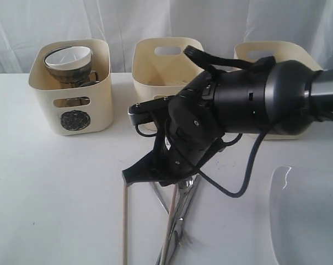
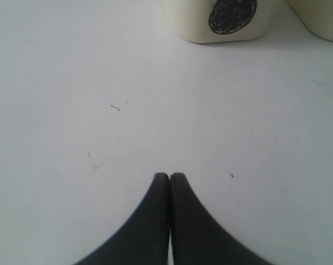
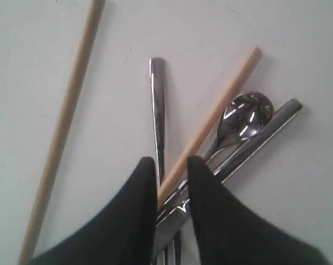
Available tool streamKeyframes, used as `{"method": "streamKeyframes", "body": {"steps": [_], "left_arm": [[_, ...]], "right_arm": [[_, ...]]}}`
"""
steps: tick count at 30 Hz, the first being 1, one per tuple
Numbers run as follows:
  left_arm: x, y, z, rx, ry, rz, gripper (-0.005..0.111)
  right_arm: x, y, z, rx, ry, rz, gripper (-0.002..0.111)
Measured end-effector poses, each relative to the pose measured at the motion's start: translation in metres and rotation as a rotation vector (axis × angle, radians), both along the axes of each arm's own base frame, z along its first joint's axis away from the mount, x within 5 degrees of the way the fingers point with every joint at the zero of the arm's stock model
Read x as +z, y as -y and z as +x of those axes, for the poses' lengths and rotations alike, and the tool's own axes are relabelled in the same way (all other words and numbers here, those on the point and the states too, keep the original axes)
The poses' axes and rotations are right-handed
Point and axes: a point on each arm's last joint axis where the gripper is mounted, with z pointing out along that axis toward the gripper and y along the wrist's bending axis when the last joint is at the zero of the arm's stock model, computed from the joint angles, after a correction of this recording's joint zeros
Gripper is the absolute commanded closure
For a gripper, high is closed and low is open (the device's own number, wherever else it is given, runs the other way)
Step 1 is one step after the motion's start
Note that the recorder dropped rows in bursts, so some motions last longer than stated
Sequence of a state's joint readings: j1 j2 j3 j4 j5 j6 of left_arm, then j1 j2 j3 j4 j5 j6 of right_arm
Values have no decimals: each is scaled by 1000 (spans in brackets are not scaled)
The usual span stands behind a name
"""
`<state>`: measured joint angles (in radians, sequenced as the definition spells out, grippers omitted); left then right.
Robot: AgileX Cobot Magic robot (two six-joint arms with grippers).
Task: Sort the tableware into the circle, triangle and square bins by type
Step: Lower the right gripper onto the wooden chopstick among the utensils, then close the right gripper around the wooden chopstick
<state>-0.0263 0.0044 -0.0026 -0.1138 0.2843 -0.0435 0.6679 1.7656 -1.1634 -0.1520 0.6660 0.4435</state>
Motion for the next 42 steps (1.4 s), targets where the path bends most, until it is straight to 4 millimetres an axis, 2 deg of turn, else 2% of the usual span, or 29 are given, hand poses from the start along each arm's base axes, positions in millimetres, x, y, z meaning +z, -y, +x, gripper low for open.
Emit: {"method": "streamKeyframes", "body": {"steps": [3, 5, 8, 15, 18, 23, 36, 42], "left_arm": [[0, 0, 0, 0, 0, 0, 107], [0, 0, 0, 0, 0, 0, 107], [0, 0, 0, 0, 0, 0, 107], [0, 0, 0, 0, 0, 0, 107], [0, 0, 0, 0, 0, 0, 107], [0, 0, 0, 0, 0, 0, 107], [0, 0, 0, 0, 0, 0, 107], [0, 0, 0, 0, 0, 0, 107]], "right_arm": [[0, -1, 2, 4, 1, -12, 57], [-3, -1, 3, 4, -9, -24, 52], [-12, -2, 1, -17, -66, -33, 50], [-56, -4, 0, -49, -222, -110, 50], [-63, -5, 0, -49, -236, -121, 55], [-63, -5, 1, -75, -239, -113, 76], [-62, -3, -2, -85, -269, -137, 77], [-54, -5, 2, -90, -282, -151, 77]]}}
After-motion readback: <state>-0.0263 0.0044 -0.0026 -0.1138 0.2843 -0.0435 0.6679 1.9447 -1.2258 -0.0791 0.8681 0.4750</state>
